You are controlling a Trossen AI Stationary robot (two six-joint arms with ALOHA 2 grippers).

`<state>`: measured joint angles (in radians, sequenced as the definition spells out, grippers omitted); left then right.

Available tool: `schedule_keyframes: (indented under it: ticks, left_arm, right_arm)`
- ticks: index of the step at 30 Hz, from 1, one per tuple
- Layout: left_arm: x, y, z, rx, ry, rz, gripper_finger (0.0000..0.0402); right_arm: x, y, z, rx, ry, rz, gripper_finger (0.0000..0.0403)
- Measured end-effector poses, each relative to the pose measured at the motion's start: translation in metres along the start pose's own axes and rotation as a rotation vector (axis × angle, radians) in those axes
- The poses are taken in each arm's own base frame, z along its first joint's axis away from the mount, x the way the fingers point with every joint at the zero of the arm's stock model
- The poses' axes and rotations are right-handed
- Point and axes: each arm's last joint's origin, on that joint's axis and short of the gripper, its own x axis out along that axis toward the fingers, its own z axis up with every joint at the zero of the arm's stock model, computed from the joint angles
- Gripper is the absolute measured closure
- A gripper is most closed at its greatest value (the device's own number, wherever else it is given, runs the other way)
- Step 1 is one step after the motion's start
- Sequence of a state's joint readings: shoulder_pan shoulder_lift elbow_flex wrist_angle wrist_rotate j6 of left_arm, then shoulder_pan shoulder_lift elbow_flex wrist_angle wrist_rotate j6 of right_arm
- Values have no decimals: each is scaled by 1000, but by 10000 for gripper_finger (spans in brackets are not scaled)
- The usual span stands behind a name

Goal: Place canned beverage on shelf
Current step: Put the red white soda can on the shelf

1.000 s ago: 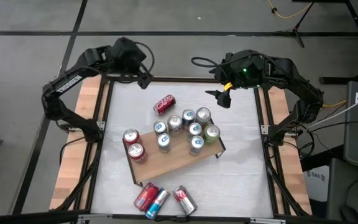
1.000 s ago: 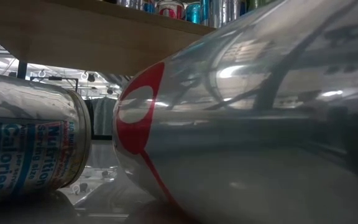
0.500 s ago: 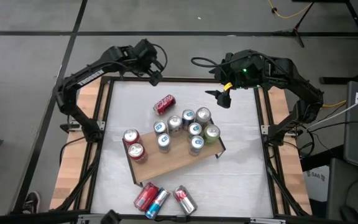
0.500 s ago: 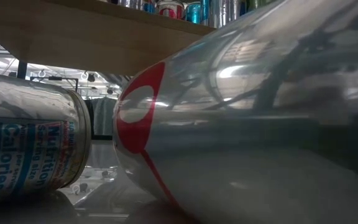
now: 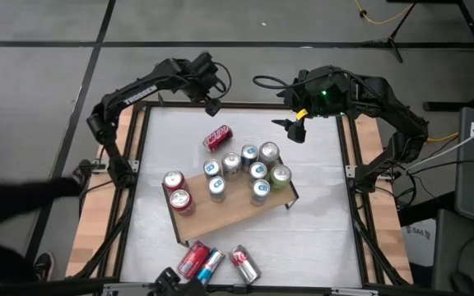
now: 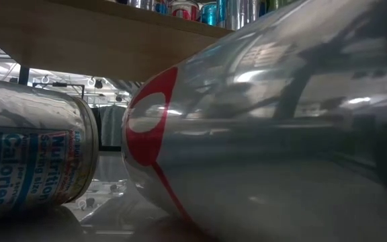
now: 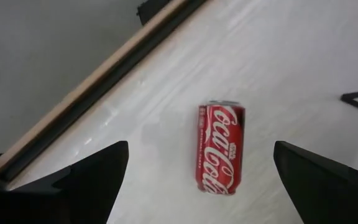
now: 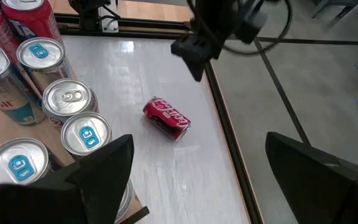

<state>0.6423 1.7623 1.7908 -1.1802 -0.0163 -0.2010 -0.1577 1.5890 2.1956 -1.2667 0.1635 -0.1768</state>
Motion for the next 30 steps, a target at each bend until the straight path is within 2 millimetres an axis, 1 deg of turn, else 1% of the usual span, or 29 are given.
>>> schedule_keyframes:
  ticks: [7,13,16,20,24,26,30]
  left_arm:
    - [32,-9,2,12,99,-8,9]
    - [44,-15,0,26,125,-21,9]
    - [57,-12,-9,24,168,-6,9]
    - [82,-6,-26,16,246,3,9]
    - [105,-8,-39,-1,270,-45,9]
    - [113,-11,-44,-6,261,-72,9]
    - [123,-15,-51,-13,253,-57,9]
  right_arm:
    - [0,0,0,0,0,0,47]
    - [0,0,0,0,0,0,47]
    - [0,0,0,0,0,0,47]
    - [0,0,0,0,0,0,47]
    - [0,0,0,0,0,0,47]
    - [0,0,0,0,0,0,47]
    - [0,0,0,0,0,0,47]
